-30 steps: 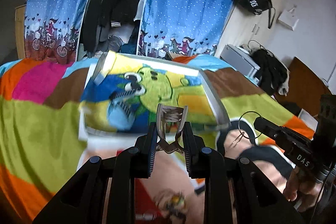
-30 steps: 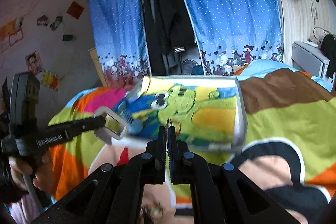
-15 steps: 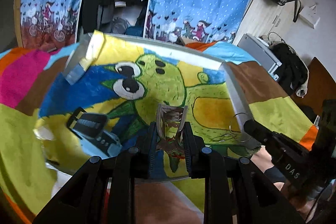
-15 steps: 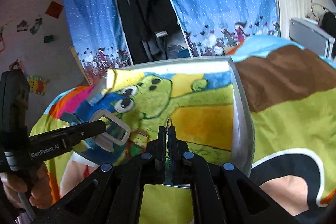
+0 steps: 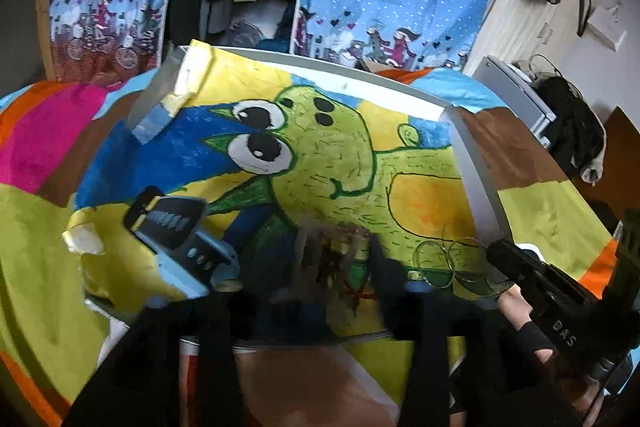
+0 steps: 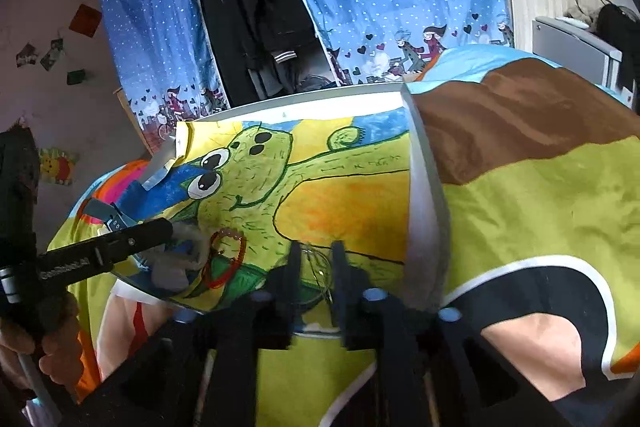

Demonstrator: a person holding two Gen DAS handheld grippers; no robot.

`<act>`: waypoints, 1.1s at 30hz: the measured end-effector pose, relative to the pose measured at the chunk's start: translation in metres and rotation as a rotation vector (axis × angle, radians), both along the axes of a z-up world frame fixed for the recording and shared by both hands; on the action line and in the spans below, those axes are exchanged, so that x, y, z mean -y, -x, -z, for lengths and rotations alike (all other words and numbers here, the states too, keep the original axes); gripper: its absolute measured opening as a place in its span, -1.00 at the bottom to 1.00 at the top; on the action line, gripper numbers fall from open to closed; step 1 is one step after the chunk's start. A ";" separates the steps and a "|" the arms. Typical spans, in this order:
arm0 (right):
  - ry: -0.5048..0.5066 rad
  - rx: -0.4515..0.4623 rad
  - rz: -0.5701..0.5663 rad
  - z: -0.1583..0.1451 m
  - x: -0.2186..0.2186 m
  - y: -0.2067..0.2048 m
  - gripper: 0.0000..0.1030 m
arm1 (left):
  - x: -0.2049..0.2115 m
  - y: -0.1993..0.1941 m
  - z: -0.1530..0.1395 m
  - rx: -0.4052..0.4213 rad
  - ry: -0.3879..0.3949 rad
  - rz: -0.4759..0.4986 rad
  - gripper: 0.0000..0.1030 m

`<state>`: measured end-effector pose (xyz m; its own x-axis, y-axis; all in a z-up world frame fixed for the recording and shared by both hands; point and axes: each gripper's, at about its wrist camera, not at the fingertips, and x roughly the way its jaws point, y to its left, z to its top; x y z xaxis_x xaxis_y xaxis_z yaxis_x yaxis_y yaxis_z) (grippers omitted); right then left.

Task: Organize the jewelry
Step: 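Open the right tool over the tray while the left tool releases the white clip there, then move both tools back from the tray to the jewelry pile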

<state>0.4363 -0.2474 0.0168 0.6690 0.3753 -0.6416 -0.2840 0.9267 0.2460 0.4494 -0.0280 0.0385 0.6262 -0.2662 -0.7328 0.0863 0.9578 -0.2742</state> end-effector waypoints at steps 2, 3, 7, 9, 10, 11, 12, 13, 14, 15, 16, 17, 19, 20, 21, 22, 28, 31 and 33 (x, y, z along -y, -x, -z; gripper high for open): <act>-0.003 0.006 0.009 -0.003 0.004 0.005 -0.43 | -0.001 0.006 -0.006 0.033 -0.009 -0.016 0.19; -0.002 0.007 0.011 -0.004 0.006 0.006 -0.43 | 0.000 0.009 -0.009 0.044 -0.016 -0.014 0.22; 0.006 0.039 0.027 -0.015 0.013 0.020 -0.07 | 0.003 0.023 -0.022 0.083 -0.045 -0.018 0.32; 0.008 0.068 0.035 -0.023 0.016 0.031 0.18 | 0.002 0.034 -0.030 0.116 -0.051 -0.025 0.41; 0.007 0.077 0.034 -0.026 0.016 0.036 0.23 | 0.001 0.040 -0.034 0.134 -0.055 -0.031 0.55; 0.004 0.083 0.032 -0.030 0.017 0.040 0.36 | 0.001 0.047 -0.038 0.157 -0.057 -0.037 0.64; -0.004 0.094 0.030 -0.033 0.019 0.046 0.49 | 0.000 0.053 -0.042 0.178 -0.058 -0.044 0.78; -0.014 0.108 0.025 -0.038 0.020 0.052 0.54 | -0.002 0.062 -0.047 0.214 -0.063 -0.061 0.85; -0.019 0.119 0.023 -0.042 0.020 0.057 0.59 | -0.003 0.068 -0.052 0.236 -0.068 -0.071 0.86; -0.017 0.136 0.021 -0.047 0.020 0.064 0.64 | -0.005 0.075 -0.056 0.256 -0.072 -0.076 0.87; -0.013 0.152 0.015 -0.052 0.019 0.070 0.67 | -0.006 0.082 -0.059 0.270 -0.076 -0.076 0.88; -0.006 0.174 0.005 -0.058 0.018 0.079 0.73 | -0.008 0.091 -0.064 0.286 -0.085 -0.078 0.88; 0.006 0.205 -0.009 -0.067 0.015 0.091 0.79 | -0.010 0.106 -0.070 0.313 -0.092 -0.078 0.88; 0.012 0.221 -0.016 -0.072 0.013 0.099 0.84 | -0.011 0.114 -0.072 0.323 -0.093 -0.076 0.88; 0.020 0.239 -0.022 -0.076 0.011 0.108 0.91 | -0.012 0.121 -0.074 0.329 -0.093 -0.076 0.88; 0.030 0.254 -0.025 -0.081 0.009 0.116 0.94 | -0.014 0.131 -0.077 0.339 -0.088 -0.077 0.88; 0.063 0.328 -0.027 -0.100 0.000 0.167 1.00 | -0.019 0.183 -0.088 0.382 -0.093 -0.073 0.91; 0.058 0.341 -0.028 -0.103 -0.001 0.186 1.00 | -0.020 0.209 -0.091 0.401 -0.110 -0.069 0.91; 0.055 0.349 -0.033 -0.104 -0.002 0.201 1.00 | -0.022 0.229 -0.092 0.411 -0.115 -0.066 0.92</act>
